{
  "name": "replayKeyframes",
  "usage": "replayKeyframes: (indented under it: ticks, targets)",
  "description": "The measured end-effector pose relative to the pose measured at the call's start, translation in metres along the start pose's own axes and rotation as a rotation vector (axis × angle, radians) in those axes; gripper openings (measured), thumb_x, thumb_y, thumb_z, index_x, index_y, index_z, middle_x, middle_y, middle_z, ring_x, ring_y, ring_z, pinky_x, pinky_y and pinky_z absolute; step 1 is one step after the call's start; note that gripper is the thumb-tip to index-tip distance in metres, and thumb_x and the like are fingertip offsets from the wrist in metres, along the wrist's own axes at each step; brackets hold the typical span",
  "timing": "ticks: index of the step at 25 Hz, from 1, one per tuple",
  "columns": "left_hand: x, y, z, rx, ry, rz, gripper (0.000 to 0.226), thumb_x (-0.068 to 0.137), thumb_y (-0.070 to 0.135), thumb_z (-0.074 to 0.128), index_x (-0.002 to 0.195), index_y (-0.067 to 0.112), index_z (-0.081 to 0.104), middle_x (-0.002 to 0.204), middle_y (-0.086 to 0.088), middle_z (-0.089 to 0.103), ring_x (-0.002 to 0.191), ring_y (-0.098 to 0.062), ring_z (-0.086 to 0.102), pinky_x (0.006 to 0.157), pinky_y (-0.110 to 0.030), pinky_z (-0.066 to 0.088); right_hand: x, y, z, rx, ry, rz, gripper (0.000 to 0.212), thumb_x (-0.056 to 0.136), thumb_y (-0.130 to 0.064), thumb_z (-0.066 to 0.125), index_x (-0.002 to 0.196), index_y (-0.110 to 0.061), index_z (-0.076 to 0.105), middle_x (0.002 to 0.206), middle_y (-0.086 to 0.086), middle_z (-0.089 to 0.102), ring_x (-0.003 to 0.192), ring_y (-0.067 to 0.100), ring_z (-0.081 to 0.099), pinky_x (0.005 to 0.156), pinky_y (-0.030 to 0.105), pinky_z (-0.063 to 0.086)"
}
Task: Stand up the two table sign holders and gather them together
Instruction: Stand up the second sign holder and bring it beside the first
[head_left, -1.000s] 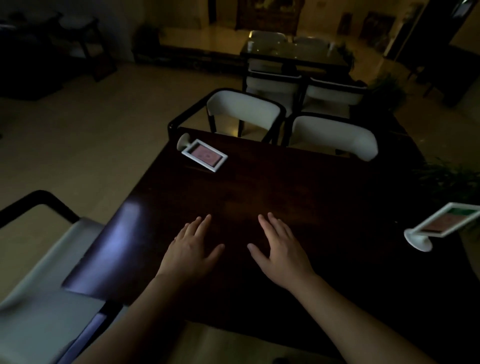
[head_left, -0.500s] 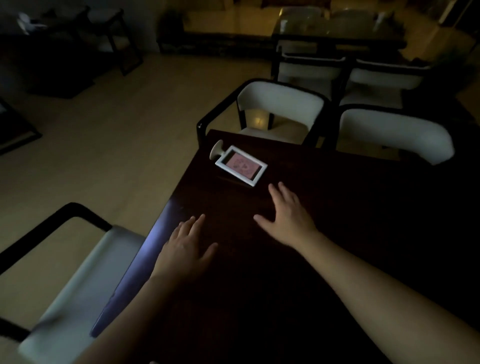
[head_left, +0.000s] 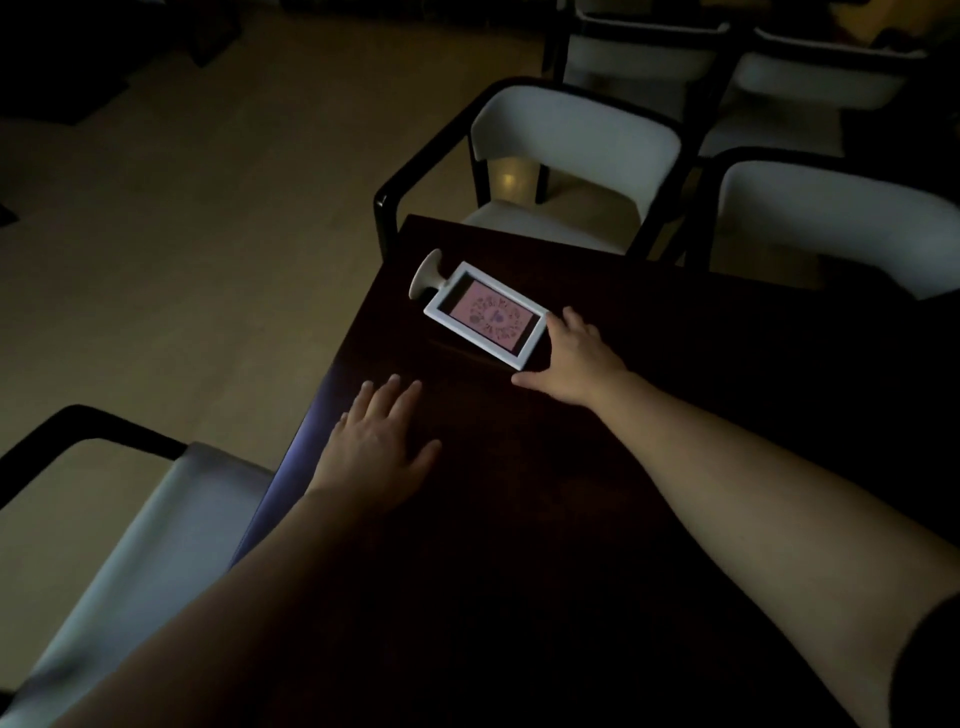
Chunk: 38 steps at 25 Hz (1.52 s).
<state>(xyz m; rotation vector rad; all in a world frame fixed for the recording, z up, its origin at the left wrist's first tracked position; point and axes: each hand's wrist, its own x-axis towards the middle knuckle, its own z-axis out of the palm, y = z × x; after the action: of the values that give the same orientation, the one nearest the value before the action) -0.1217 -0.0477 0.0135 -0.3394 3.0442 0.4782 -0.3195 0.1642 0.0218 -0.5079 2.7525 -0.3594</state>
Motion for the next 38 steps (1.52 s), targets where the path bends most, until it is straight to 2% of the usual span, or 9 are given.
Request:
replayKeyframes:
  ticks: [6,12,17,22,29,33,38]
  targets:
    - [0.085,-0.009,0.009,0.065,-0.013,0.101,0.084,0.089,0.060,0.050,0.156,0.029,0.011,0.166,-0.005,0.007,0.151,-0.029,-0.003,0.117,-0.056,0.016,0.051,0.000,0.017,-0.019,-0.085,0.078,0.127,0.067,-0.063,0.082,0.158,-0.020,0.005,0.167,0.010,0.001,0.151,0.032,0.005,0.112,0.055,0.028]
    - [0.105,-0.019,0.021,0.090,-0.064,0.128,0.084,0.090,0.061,0.049,0.156,0.029,0.008,0.166,-0.004,0.003,0.150,-0.028,-0.006,0.117,-0.054,0.013,0.075,-0.006,0.023,-0.023,-0.119,0.083,0.131,0.063,-0.069,0.080,0.159,-0.022,0.004,0.166,0.014,-0.001,0.151,0.032,-0.005,0.116,0.061,0.021]
    - [0.101,-0.026,0.021,0.074,-0.084,0.146,0.083,0.090,0.062,0.047,0.156,0.030,0.007,0.166,-0.003,0.001,0.150,-0.027,-0.008,0.118,-0.053,0.011,0.081,-0.010,0.017,-0.021,-0.088,0.080,0.121,0.061,-0.062,0.086,0.154,-0.019,0.020,0.155,0.011,0.032,0.143,0.030,0.023,0.110,0.055,0.035]
    - [0.092,-0.029,0.015,0.070,-0.076,0.162,0.084,0.090,0.062,0.046,0.157,0.029,0.007,0.166,-0.003,0.001,0.150,-0.027,-0.009,0.117,-0.051,0.008,0.067,-0.015,0.014,-0.150,-0.107,0.108,0.138,0.057,-0.059,0.089,0.158,-0.014,0.006,0.156,0.015,0.026,0.141,0.033,0.028,0.106,0.050,0.040]
    - [0.074,-0.020,0.009,0.037,-0.025,0.214,0.084,0.090,0.060,0.049,0.156,0.026,0.011,0.166,-0.005,0.008,0.151,-0.029,-0.005,0.117,-0.053,0.010,0.031,-0.015,0.002,-0.273,-0.110,0.013,0.141,0.051,-0.054,0.093,0.156,-0.016,0.008,0.155,0.013,0.019,0.135,0.032,0.037,0.097,0.044,0.049]
    - [0.062,-0.012,0.005,0.060,-0.030,0.263,0.083,0.091,0.059,0.048,0.157,0.023,0.013,0.166,-0.006,0.004,0.150,-0.028,-0.010,0.119,-0.054,0.010,0.009,-0.018,-0.015,-0.370,-0.086,-0.082,0.144,0.049,-0.054,0.093,0.157,-0.017,0.005,0.155,0.012,0.017,0.135,0.032,0.037,0.101,0.043,0.046]
    - [0.046,-0.008,-0.004,0.071,-0.026,0.297,0.084,0.091,0.058,0.049,0.156,0.022,0.010,0.166,-0.009,0.000,0.149,-0.026,-0.014,0.120,-0.055,0.010,-0.018,-0.026,-0.044,-0.489,-0.033,-0.192,0.142,0.049,-0.048,0.094,0.156,-0.016,0.006,0.151,0.012,0.018,0.129,0.032,0.039,0.099,0.042,0.045]
